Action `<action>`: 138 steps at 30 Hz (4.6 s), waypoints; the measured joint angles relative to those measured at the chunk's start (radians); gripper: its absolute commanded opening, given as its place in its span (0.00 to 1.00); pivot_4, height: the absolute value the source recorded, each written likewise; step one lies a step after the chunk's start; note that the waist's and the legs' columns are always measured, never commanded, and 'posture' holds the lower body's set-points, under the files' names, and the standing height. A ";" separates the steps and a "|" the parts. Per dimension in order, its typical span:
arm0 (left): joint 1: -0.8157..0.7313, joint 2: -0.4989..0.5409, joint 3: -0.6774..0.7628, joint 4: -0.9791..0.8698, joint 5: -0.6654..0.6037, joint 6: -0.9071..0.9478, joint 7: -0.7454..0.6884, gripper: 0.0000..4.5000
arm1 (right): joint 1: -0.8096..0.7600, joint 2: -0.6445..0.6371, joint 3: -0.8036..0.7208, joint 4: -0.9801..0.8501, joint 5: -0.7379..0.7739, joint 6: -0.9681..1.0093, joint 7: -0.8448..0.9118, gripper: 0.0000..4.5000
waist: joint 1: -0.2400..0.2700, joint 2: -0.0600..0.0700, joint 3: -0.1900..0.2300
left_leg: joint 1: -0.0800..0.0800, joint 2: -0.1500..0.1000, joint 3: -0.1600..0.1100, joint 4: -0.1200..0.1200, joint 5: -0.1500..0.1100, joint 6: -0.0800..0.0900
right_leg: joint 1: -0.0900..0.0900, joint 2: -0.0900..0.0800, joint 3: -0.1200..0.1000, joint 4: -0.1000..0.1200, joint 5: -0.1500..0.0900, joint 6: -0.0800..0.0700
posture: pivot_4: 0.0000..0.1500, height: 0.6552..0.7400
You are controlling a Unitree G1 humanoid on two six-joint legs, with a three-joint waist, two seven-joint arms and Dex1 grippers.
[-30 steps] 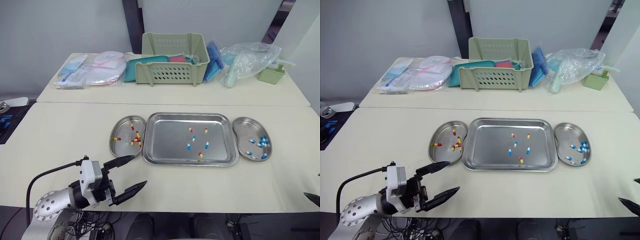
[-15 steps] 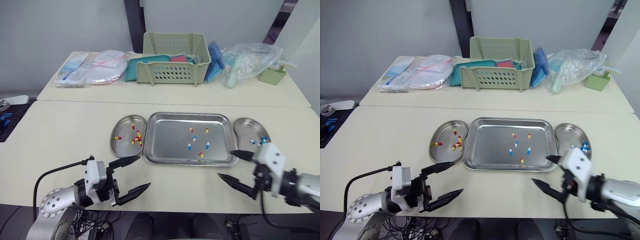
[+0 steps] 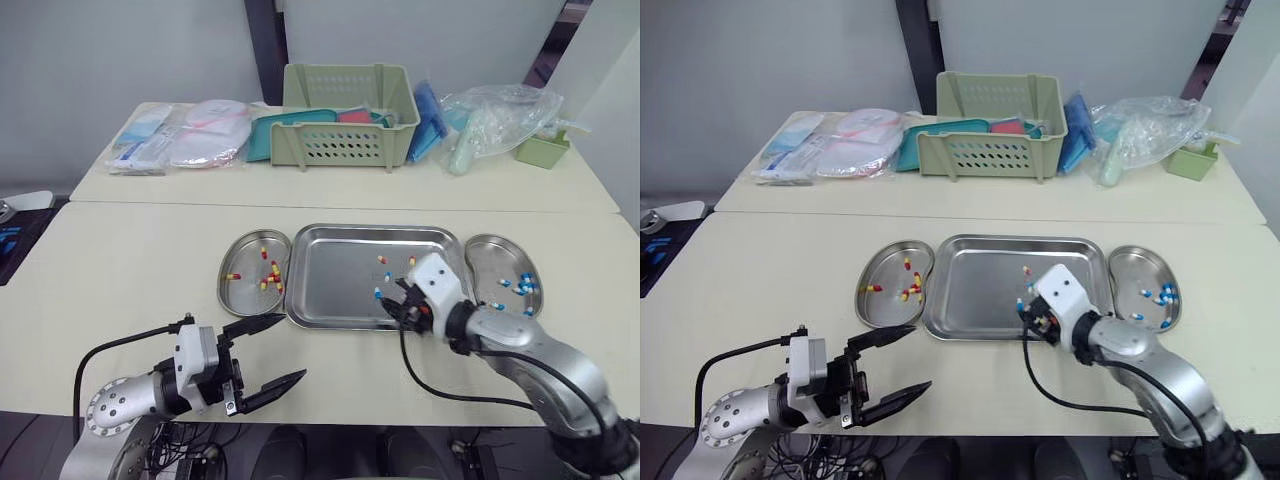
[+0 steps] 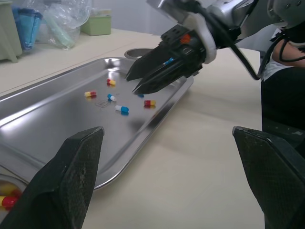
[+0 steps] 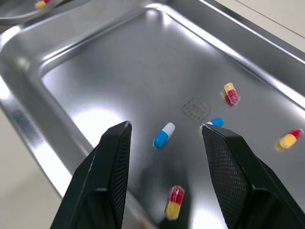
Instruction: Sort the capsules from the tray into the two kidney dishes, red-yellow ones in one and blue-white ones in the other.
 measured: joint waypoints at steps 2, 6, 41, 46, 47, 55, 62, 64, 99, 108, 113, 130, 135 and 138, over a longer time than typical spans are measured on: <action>0.000 0.000 0.000 0.001 0.001 -0.003 0.000 1.00 | -0.015 0.019 0.021 0.023 -0.023 0.019 -0.013 0.57 | 0.000 0.000 0.000 | -0.001 0.000 0.000 0.000 0.000 0.000 | -0.001 0.000 0.000 0.000 0.000 0.000 | 1.00 1.00; 0.001 0.000 -0.002 0.004 0.004 -0.018 0.001 1.00 | -0.023 0.054 0.065 0.054 -0.058 0.035 -0.027 0.57 | 0.000 0.000 0.000 | -0.002 0.000 0.000 0.000 0.000 0.000 | -0.003 0.000 0.000 0.001 0.000 0.000 | 1.00 1.00; -0.020 0.001 -0.008 0.003 0.004 0.006 0.047 1.00 | -0.044 0.027 0.107 0.132 -0.182 -0.064 0.112 0.00 | -0.001 0.000 0.000 | -0.002 0.000 0.000 0.000 0.000 0.000 | -0.003 0.000 0.000 0.001 0.000 0.000 | 1.00 1.00; -0.039 0.004 -0.008 0.003 0.003 0.006 0.040 1.00 | -0.044 -0.014 0.072 0.103 -0.167 -0.067 0.171 0.00 | 0.000 0.001 0.001 | -0.002 0.000 0.000 0.000 0.000 0.000 | -0.003 0.000 0.000 0.001 0.000 0.000 | 1.00 1.00; -0.047 0.005 -0.008 0.004 0.003 0.006 0.037 1.00 | -0.044 -0.023 0.053 0.084 -0.156 -0.066 0.181 0.00 | 0.000 0.001 0.001 | -0.002 0.000 0.000 0.000 0.000 0.000 | -0.003 0.000 0.000 0.001 0.000 0.000 | 1.00 1.00; -0.110 0.024 -0.041 0.034 -0.018 0.006 -0.037 1.00 | 0.082 -0.099 -0.235 -0.114 -0.006 0.031 0.262 0.00 | 0.003 0.001 0.001 | -0.004 0.000 0.000 0.000 0.000 0.000 | -0.003 0.000 0.000 0.000 0.000 0.000 | 1.00 1.00; -0.175 0.013 -0.069 0.041 -0.070 0.011 -0.089 1.00 | 0.338 -0.228 -0.691 -0.167 0.099 0.113 0.359 0.00 | 0.005 0.002 0.002 | -0.004 0.000 0.000 0.000 0.000 0.000 | -0.002 0.000 0.000 0.000 0.000 0.000 | 1.00 1.00; -0.182 0.008 -0.081 0.045 -0.072 0.010 -0.097 1.00 | 0.381 -0.236 -0.744 -0.160 0.100 0.103 0.370 0.00 | -0.001 0.002 0.002 | -0.003 0.000 0.001 0.000 0.000 0.000 | -0.002 0.000 0.001 0.000 0.000 0.000 | 1.00 1.00; -0.095 -0.041 -0.022 0.026 0.026 0.053 0.190 1.00 | 0.554 -0.282 -0.780 0.069 0.014 -0.388 0.448 0.95 | 0.000 0.002 0.002 | -0.001 0.000 0.002 0.000 0.000 0.000 | 0.000 0.000 0.001 0.000 0.000 0.000 | 1.00 1.00; -0.015 0.126 0.377 0.219 0.010 0.176 0.283 1.00 | 0.655 -0.380 -0.874 0.358 0.002 -0.744 0.735 0.95 | -0.001 0.001 0.004 | 0.001 0.000 0.003 0.000 0.000 0.000 | 0.002 0.000 0.001 -0.001 0.000 0.000 | 1.00 1.00; 0.069 0.137 0.462 0.401 0.054 0.111 0.248 1.00 | 0.654 -0.410 -0.908 0.478 0.017 -0.785 0.807 0.98 | -0.001 0.000 0.004 | 0.001 0.000 0.002 -0.001 0.000 0.000 | 0.002 0.000 0.001 -0.001 0.000 0.000 | 1.00 1.00; 0.126 0.119 0.491 0.479 0.081 0.046 0.231 1.00 | 0.667 -0.424 -0.920 0.545 0.016 -0.826 0.836 0.98 | 0.000 -0.001 0.005 | 0.001 0.000 0.002 -0.001 0.000 0.000 | 0.002 0.000 0.001 -0.001 0.000 0.000 | 1.00 1.00; 0.126 0.118 0.477 0.423 0.080 0.073 0.240 1.00 | 0.667 -0.424 -0.917 0.545 0.016 -0.831 0.837 0.98 | 0.000 -0.001 0.005 | 0.001 0.000 0.002 -0.001 0.000 0.000 | 0.002 0.000 0.001 -0.001 0.000 0.000 | 1.00 1.00; 0.136 0.112 0.476 0.386 0.080 0.093 0.248 1.00 | 0.668 -0.424 -0.916 0.545 0.016 -0.831 0.838 0.98 | 0.000 -0.001 0.005 | 0.001 0.000 0.003 -0.001 0.000 0.000 | 0.002 0.000 0.001 -0.001 0.000 0.000 | 1.00 1.00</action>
